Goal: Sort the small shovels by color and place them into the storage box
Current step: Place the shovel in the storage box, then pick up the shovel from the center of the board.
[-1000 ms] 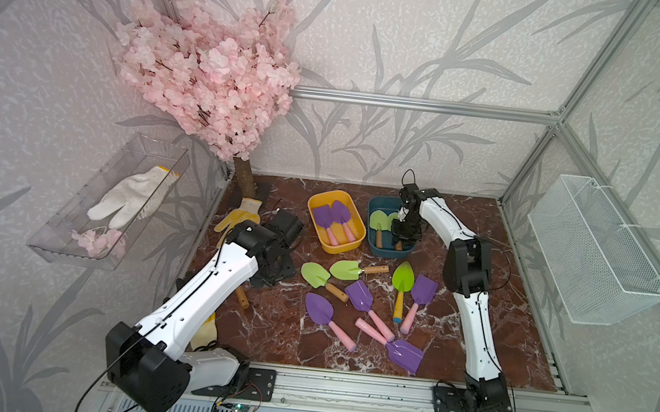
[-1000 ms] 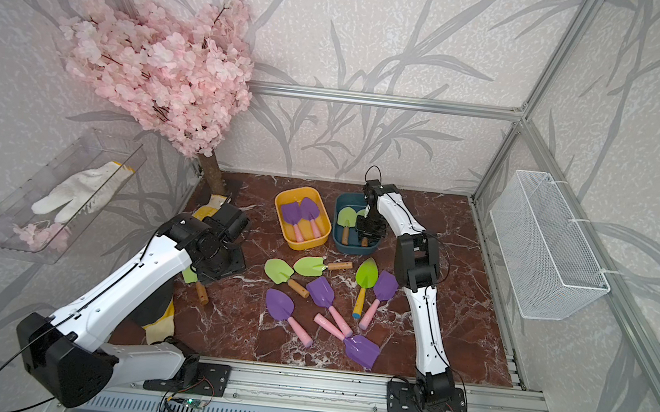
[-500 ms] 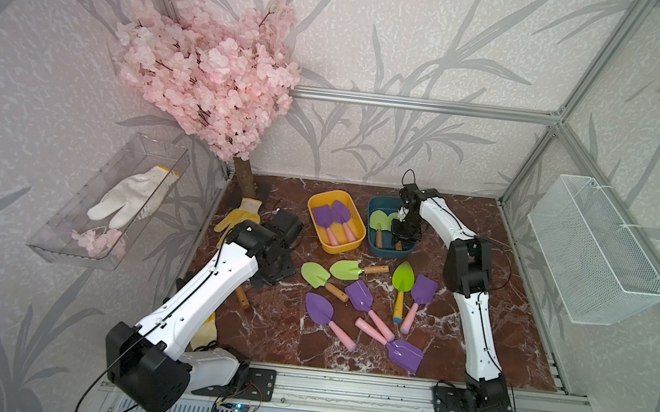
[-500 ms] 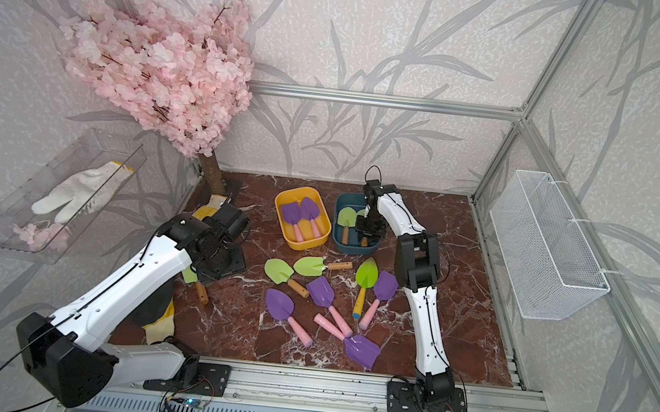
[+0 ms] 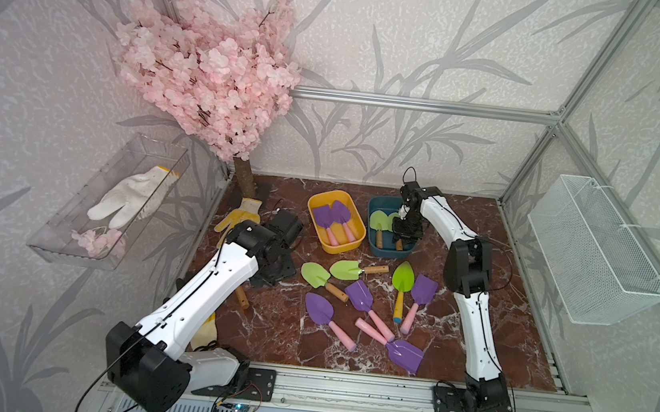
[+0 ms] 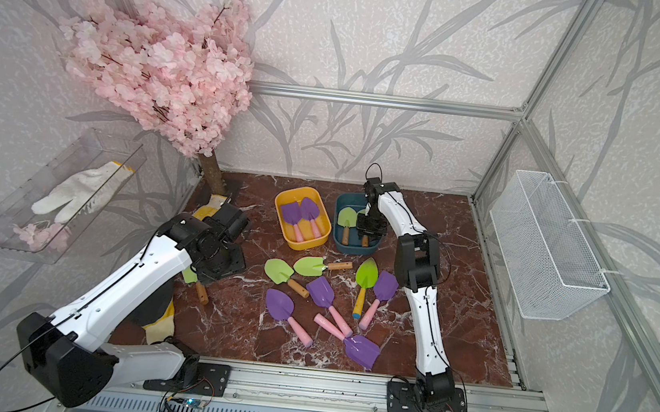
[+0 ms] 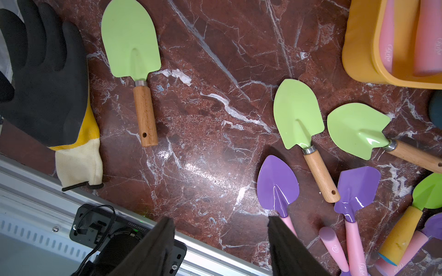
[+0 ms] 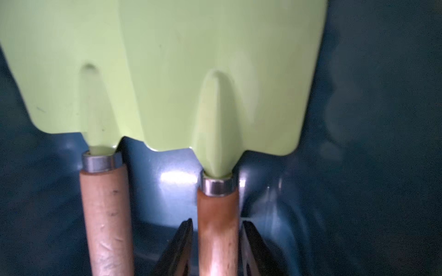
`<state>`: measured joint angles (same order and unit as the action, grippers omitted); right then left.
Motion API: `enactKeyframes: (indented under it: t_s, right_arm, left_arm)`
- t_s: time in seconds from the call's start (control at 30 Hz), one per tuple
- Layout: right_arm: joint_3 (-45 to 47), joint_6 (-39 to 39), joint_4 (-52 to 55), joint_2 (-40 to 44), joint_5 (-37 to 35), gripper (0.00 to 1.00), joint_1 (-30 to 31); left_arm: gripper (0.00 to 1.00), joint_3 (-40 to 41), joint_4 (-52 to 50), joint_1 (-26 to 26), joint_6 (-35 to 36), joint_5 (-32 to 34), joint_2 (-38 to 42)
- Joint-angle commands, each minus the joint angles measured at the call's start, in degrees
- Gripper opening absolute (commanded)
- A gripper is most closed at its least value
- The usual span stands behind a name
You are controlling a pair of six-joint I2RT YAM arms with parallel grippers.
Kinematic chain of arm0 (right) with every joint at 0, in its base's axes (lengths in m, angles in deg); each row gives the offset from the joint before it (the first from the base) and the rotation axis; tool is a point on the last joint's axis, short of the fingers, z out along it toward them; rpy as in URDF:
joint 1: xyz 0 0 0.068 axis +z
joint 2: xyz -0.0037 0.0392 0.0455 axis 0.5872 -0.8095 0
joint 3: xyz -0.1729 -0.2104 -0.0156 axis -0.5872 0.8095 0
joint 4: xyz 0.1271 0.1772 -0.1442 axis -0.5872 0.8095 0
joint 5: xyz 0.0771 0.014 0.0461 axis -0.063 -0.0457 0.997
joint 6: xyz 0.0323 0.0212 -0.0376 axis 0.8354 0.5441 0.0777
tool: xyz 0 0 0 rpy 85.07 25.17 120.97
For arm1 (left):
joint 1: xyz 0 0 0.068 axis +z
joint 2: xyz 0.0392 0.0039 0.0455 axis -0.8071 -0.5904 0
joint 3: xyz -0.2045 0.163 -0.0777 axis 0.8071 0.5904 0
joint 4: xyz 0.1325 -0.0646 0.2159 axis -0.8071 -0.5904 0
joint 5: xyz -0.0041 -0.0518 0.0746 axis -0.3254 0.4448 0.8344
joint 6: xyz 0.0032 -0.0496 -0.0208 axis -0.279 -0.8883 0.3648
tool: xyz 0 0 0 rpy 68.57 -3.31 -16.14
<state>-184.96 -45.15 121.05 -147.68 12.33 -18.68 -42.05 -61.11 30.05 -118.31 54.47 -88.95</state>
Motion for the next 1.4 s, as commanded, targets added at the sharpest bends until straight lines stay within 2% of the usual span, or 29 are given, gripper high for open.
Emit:
enactKeyframes:
  t_s: [0.0, 0.2, 0.43, 0.77, 1.07, 1.23, 1.37]
  right_arm:
    - [-3.9, -0.7, 3.1, 2.9, -1.9, 0.39, -0.3]
    - [-8.8, -1.2, 6.6, 4.2, -2.2, 0.39, -0.2]
    - [-4.5, -2.1, 5.4, 14.0, -3.7, 0.38, 1.1]
    - [16.9, -1.3, -0.4, 36.1, -4.1, 0.38, 2.5]
    - [38.8, -0.8, -7.9, 52.9, 1.1, 0.39, 2.5]
    - [46.3, -1.1, -9.5, 57.3, 1.1, 0.38, 2.6]
    - [48.9, -1.5, -9.5, 58.8, 1.3, 0.38, 2.6]
  left_arm:
    - [0.66, -1.7, -1.7, 0.2, -0.1, 0.9, -0.4]
    - [0.66, -1.6, -2.1, 0.2, -0.1, 0.7, 0.2]
    - [0.66, -1.6, -3.1, 0.2, -0.2, 0.9, 1.4]
    - [0.66, 0.5, -3.0, -0.8, -1.8, 0.6, 3.7]
    - [0.65, 2.4, -1.8, -7.0, -6.0, 1.4, 3.3]
    - [0.65, 3.5, -2.2, -11.7, -11.0, 2.8, 2.2]
    - [0.65, 5.2, -1.5, -14.7, -14.6, 2.8, 1.1]
